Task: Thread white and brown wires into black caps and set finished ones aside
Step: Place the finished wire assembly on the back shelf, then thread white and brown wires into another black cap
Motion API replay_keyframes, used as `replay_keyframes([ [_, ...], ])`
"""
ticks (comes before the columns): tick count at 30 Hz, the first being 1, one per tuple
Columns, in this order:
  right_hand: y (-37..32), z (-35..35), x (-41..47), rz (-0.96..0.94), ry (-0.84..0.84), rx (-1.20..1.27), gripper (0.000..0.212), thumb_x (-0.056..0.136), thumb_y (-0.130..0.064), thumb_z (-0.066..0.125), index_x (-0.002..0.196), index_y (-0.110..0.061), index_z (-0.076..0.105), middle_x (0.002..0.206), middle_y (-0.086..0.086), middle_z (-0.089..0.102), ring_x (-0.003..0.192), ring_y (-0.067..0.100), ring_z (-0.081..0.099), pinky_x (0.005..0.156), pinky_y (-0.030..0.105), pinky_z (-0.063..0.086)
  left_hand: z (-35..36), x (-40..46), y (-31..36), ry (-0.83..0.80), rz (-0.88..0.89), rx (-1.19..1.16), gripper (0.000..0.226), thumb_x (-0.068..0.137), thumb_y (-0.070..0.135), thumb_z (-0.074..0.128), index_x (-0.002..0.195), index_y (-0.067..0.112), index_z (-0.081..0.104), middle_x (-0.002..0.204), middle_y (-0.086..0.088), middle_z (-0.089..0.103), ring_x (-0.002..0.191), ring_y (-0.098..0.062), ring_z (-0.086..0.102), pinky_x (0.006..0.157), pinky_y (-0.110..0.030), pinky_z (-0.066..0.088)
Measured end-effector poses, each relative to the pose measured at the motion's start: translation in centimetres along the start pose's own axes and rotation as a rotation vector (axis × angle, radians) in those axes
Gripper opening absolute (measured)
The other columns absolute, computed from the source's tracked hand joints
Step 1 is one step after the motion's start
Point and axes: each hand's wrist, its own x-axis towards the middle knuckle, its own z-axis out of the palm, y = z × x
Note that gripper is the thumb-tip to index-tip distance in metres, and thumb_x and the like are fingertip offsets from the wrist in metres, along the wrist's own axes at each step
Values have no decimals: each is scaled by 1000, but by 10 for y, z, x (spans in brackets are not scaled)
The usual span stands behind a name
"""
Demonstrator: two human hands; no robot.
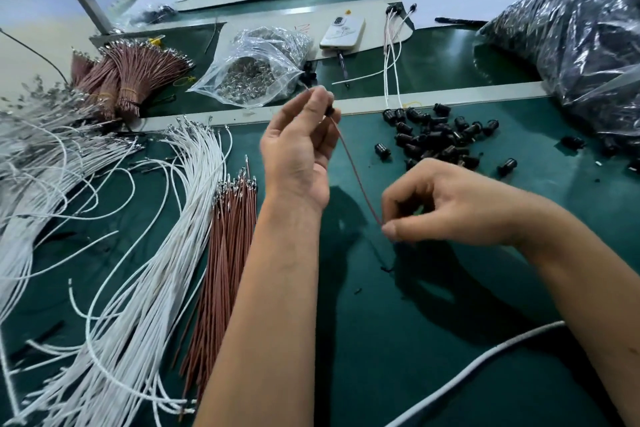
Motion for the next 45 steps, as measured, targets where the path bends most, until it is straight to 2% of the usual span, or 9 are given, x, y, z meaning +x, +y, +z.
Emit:
replay_keyframes([
  [4,-15,0,14,29,-214,-8,21,94,-22,73,75,-14,72,63,2,68,57,9,58,54,21,43,-20,1,34,111,108,104,8,86,7,75,90,11,69,80,-6,74,67,-19,70,60,-25,56],
  [8,-38,16,76,143,33,162,37,92,-46,75,81,-12,75,65,0,66,48,8,50,41,19,36,-51,2,77,305,200,209,12,93,14,69,103,8,66,76,-3,71,60,-16,68,50,-22,51],
  [11,-59,40,153,280,283,152,37,100,-35,68,88,0,74,72,9,70,52,15,55,49,28,48,-73,-1,100,407,241,321,10,97,12,63,106,8,64,80,-5,66,51,-9,58,41,-17,40],
  [15,-78,63,223,386,327,-106,25,100,-24,63,106,-1,70,108,15,74,98,27,72,84,36,62,-89,-4,113,470,300,589,16,93,4,60,80,12,63,76,-6,66,44,-7,43,38,-19,28],
  [21,-87,73,256,436,331,-53,7,92,-7,68,86,-5,66,98,9,70,88,22,67,83,30,58,-102,5,112,459,303,1144,28,75,4,50,68,21,71,78,-8,72,70,-32,62,63,-37,54],
  [24,-92,71,253,402,222,55,29,97,-5,60,71,-11,47,75,6,51,62,16,47,58,24,44,-102,8,105,448,262,1317,18,81,13,59,77,19,76,84,-8,73,83,-34,66,80,-42,56],
  [28,-95,61,239,360,445,418,17,97,-17,57,86,-6,52,67,7,49,45,13,36,39,24,26,-101,8,104,392,257,1560,21,86,40,76,87,19,76,93,-6,74,93,-26,67,80,-28,46],
  [38,-61,-55,142,80,808,971,25,103,-11,55,78,-13,49,57,-2,49,46,7,41,37,18,27,-29,-13,82,-241,-13,1003,27,102,16,58,85,7,77,64,2,56,43,-7,32,37,-17,26],
  [45,-10,-36,32,133,435,498,36,95,-48,66,83,-15,76,65,0,58,48,8,46,39,16,29,49,-4,21,-238,-95,471,28,106,11,45,93,3,69,73,-2,46,44,-3,25,35,-14,22],
])
